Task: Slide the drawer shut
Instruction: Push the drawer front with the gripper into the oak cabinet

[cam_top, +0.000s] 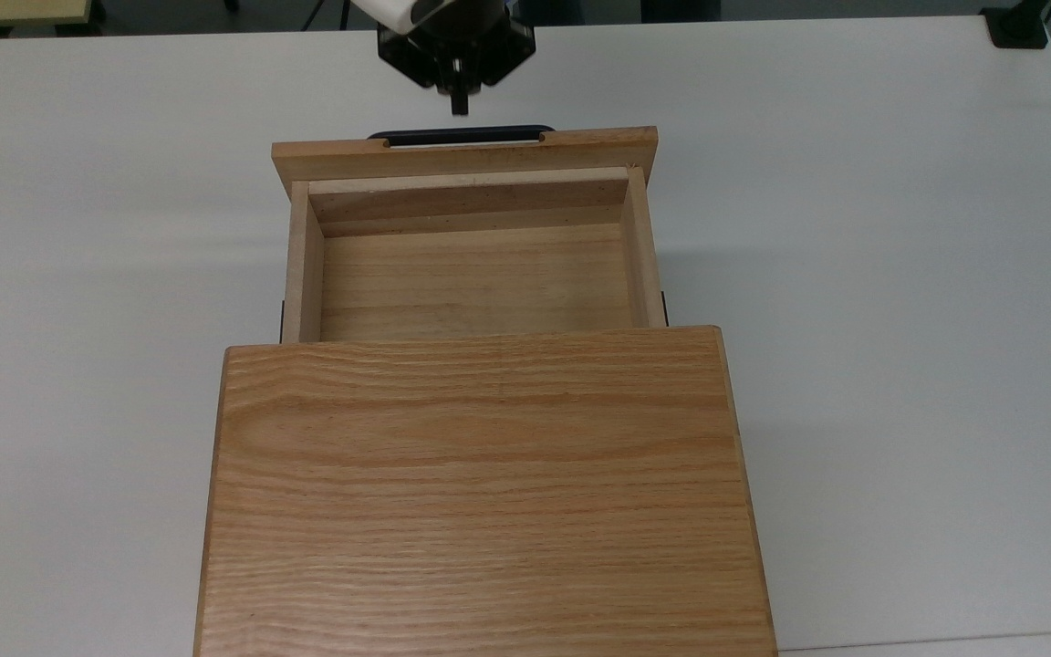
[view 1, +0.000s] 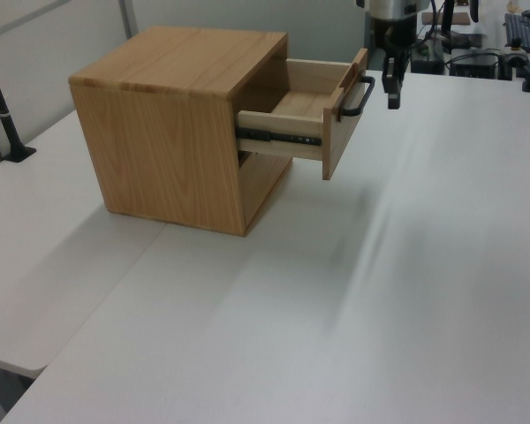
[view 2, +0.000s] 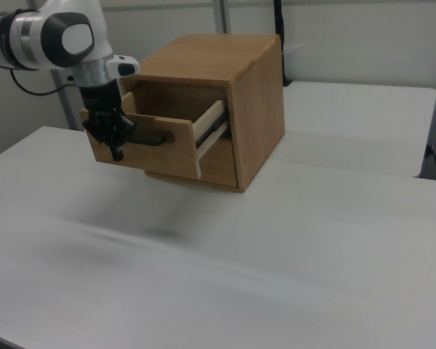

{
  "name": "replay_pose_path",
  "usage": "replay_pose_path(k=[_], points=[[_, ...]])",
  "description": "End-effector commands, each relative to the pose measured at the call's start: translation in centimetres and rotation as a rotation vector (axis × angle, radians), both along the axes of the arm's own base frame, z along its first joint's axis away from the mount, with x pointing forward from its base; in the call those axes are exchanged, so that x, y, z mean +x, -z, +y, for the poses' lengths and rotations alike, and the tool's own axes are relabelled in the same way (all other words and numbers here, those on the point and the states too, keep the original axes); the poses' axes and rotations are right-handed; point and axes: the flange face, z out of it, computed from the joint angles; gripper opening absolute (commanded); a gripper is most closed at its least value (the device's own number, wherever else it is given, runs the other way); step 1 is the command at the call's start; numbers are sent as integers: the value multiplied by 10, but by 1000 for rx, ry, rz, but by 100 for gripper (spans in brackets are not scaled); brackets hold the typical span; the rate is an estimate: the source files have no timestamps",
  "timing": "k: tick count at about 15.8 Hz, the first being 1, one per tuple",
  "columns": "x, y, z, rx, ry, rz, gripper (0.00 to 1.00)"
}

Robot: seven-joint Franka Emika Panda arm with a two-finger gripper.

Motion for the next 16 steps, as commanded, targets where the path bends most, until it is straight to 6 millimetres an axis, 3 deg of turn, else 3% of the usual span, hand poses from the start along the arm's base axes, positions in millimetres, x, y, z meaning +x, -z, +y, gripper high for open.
replay_pose_path(k=[1, 5, 16], points=[[25, 14, 6, 22, -26, -60, 0], [53, 24, 7, 25, -14, -77, 0], [138, 32, 10, 81, 144, -360, 0]])
